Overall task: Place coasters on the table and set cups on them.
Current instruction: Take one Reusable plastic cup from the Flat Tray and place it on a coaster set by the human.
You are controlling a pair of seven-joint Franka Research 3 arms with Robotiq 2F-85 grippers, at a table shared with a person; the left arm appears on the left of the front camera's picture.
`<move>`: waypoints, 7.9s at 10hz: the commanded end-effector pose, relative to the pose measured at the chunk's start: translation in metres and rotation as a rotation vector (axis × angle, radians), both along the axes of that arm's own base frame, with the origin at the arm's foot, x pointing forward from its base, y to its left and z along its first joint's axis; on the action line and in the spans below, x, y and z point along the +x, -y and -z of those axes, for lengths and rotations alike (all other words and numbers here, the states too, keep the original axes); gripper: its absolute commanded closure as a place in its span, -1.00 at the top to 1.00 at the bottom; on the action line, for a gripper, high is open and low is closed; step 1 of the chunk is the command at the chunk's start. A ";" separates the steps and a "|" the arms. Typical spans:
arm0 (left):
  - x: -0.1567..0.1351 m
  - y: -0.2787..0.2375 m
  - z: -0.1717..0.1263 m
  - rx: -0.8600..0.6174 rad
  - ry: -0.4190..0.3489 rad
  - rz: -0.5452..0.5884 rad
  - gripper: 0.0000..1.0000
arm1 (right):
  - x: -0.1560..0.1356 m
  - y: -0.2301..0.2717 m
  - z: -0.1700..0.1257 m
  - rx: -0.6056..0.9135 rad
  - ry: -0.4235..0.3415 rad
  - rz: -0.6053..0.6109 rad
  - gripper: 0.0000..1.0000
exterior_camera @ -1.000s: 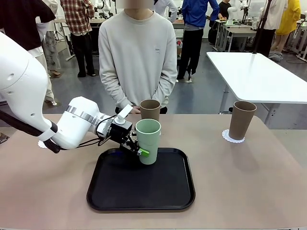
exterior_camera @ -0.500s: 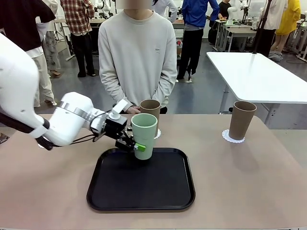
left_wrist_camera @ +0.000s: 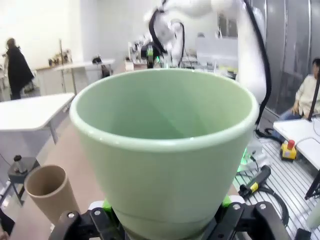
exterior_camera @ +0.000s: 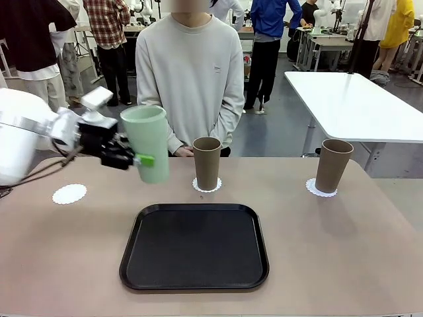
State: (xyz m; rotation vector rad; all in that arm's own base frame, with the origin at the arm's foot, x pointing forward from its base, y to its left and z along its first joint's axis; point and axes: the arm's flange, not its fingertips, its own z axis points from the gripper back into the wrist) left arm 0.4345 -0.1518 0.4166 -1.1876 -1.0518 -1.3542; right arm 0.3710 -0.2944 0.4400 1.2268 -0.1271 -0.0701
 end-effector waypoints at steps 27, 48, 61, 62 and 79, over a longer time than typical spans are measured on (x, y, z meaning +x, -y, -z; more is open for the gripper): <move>0.034 -0.282 0.012 0.112 -0.042 -0.450 0.68 | -0.001 0.000 -0.001 0.000 -0.001 0.003 1.00; 0.091 -0.291 0.167 0.078 0.096 -0.352 0.68 | -0.001 0.000 -0.001 0.000 -0.001 0.003 1.00; 0.090 -0.295 0.175 0.076 0.058 -0.363 0.68 | -0.001 0.000 -0.001 0.000 -0.001 0.003 1.00; 0.091 -0.295 0.176 0.077 0.052 -0.363 0.68 | -0.001 0.000 -0.001 0.000 -0.001 0.003 1.00; 0.094 -0.323 0.180 0.158 0.033 -0.378 1.00 | -0.001 0.000 -0.001 0.000 -0.001 0.003 1.00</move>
